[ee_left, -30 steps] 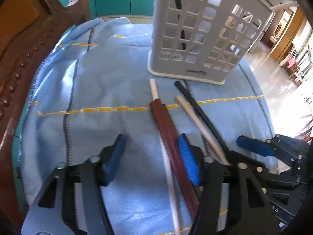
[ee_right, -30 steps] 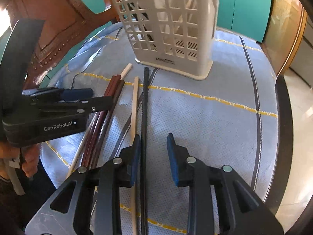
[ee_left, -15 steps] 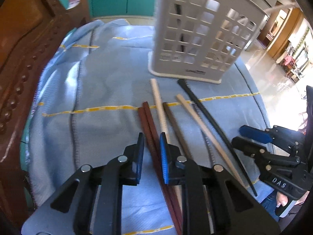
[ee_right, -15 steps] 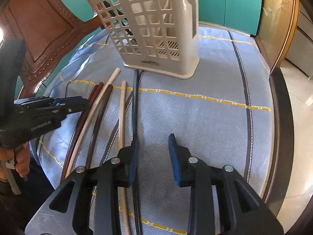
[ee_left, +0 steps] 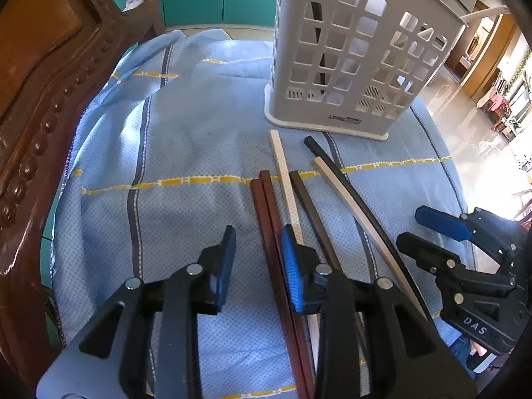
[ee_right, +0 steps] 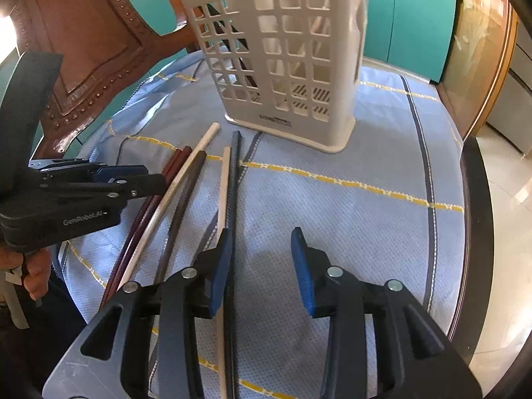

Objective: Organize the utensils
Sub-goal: 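Grasp a dark red chopstick with the left tool while the right tool grasps a black chopstick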

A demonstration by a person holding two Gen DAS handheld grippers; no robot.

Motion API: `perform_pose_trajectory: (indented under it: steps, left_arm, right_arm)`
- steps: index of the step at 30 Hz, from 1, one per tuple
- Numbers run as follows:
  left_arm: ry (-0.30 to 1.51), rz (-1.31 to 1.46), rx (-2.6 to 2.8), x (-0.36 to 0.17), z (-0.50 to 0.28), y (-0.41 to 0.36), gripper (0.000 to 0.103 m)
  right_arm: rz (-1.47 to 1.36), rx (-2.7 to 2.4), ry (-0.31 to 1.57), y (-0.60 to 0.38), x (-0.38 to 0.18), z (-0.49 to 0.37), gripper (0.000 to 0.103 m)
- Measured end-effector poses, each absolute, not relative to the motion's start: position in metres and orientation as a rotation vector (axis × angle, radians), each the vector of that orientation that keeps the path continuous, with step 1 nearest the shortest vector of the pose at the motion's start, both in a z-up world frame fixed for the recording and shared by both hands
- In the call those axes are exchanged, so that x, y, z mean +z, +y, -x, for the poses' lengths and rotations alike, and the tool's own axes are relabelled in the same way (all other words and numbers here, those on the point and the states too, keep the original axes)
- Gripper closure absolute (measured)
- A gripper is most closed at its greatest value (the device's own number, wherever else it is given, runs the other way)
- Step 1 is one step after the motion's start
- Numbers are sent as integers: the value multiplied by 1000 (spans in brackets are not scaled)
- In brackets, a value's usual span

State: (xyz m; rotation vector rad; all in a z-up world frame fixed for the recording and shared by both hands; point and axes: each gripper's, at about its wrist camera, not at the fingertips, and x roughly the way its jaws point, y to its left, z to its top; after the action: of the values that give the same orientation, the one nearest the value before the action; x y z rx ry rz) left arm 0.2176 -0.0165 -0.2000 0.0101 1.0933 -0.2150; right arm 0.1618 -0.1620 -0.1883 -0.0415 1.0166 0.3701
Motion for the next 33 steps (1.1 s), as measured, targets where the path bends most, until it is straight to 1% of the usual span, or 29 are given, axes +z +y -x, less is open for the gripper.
perform_pose_trajectory:
  steps: [1, 4, 8, 10, 13, 14, 16, 17, 18, 22, 24, 27, 28, 30, 33]
  left_arm:
    - [1094, -12, -210, -200, -218, -17, 67]
    - [1096, -6, -205, -199, -217, -16, 66]
    - [1094, -6, -197, -199, -218, -7, 66]
    - [1089, -18, -173, -198, -217, -4, 67]
    - [1088, -12, -170, -199, -216, 0, 67]
    - [1086, -15, -170, -198, -215, 0, 66]
    - [1083, -21, -166, -198, -214, 1, 66]
    - [1082, -20, -161, -198, -213, 2, 66]
    - [1082, -20, -155, -198, -213, 4, 67]
    - [1093, -27, -141, -203, -214, 8, 67]
    - [1089, -19, -144, -201, -213, 9, 67]
    - [1067, -10, -152, -194, -212, 9, 67]
    - [1061, -8, -156, -192, -211, 9, 67]
    - [1054, -7, -167, -189, -210, 7, 65]
    - [1056, -23, -178, -190, -208, 0, 64]
  right_arm:
    - [44, 375, 1015, -161, -188, -162, 66]
    - [72, 362, 1026, -155, -192, -165, 66]
    - [72, 360, 1023, -150, -193, -171, 59]
    - [77, 364, 1023, -147, -194, -172, 57]
    - [177, 329, 1007, -134, -195, -168, 57]
    - [180, 318, 1008, -133, -195, -168, 59]
    - [142, 292, 1035, -141, -192, -170, 73]
    - [128, 285, 1048, -144, -191, -170, 87]
    - [108, 287, 1065, -150, -190, -171, 91]
    - [-48, 364, 1137, -178, -187, -167, 91]
    - [-125, 440, 1130, -187, -182, -163, 91]
    - [-201, 527, 1070, -200, -167, -152, 91]
    - [-208, 526, 1063, -201, -165, -152, 91]
    - [-193, 486, 1062, -202, -167, -155, 84]
    - [-119, 405, 1080, -197, -176, -156, 82]
